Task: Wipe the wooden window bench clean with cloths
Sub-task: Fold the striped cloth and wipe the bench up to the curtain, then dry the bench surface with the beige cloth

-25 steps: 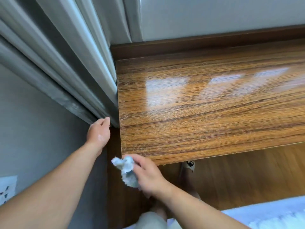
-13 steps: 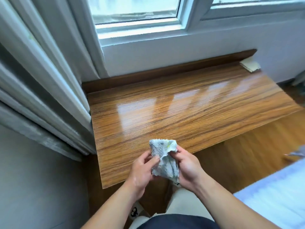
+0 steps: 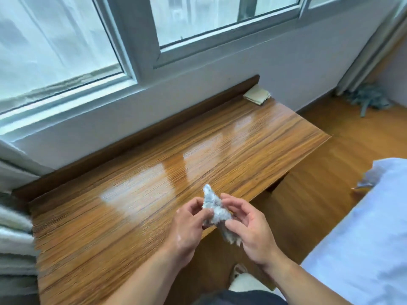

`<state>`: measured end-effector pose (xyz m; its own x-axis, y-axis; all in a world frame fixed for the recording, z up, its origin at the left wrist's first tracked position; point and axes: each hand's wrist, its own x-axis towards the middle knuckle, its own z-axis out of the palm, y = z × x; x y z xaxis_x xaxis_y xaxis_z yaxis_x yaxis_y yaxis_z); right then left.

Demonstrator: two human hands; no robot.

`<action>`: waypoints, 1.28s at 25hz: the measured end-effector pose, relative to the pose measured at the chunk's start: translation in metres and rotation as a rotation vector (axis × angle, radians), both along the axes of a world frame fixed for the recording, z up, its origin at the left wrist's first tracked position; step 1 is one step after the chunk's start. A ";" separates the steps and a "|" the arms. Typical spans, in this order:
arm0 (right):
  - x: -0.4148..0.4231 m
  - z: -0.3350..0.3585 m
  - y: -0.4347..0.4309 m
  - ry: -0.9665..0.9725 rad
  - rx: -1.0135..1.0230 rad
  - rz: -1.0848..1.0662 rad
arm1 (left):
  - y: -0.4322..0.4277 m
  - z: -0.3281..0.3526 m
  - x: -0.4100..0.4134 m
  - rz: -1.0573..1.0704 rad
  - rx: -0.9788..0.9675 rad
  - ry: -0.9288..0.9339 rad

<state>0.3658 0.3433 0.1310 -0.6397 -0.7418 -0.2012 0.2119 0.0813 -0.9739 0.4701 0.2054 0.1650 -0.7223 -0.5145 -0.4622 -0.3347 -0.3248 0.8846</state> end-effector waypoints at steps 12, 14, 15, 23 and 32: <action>-0.267 -0.014 -0.007 -0.060 0.294 0.041 | -0.049 -0.039 -0.227 -0.328 0.174 -0.105; -0.300 -0.023 -0.024 0.036 0.386 0.002 | -0.060 -0.059 -0.264 -0.275 0.106 -0.121; -0.316 -0.026 -0.032 0.058 0.432 -0.021 | -0.067 -0.066 -0.284 -0.263 0.092 -0.118; -0.446 -0.053 -0.091 -0.167 0.485 0.152 | -0.115 -0.106 -0.404 -0.020 0.382 -0.198; -0.629 -0.099 -0.241 0.418 0.577 0.373 | -0.206 -0.143 -0.559 0.388 -0.071 -0.396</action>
<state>-0.2634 0.1027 0.0322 -0.4774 -0.7734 -0.4171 -0.3011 0.5899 -0.7492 -0.0888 -0.0010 0.0224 -0.2522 -0.7475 -0.6145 -0.5138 -0.4347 0.7397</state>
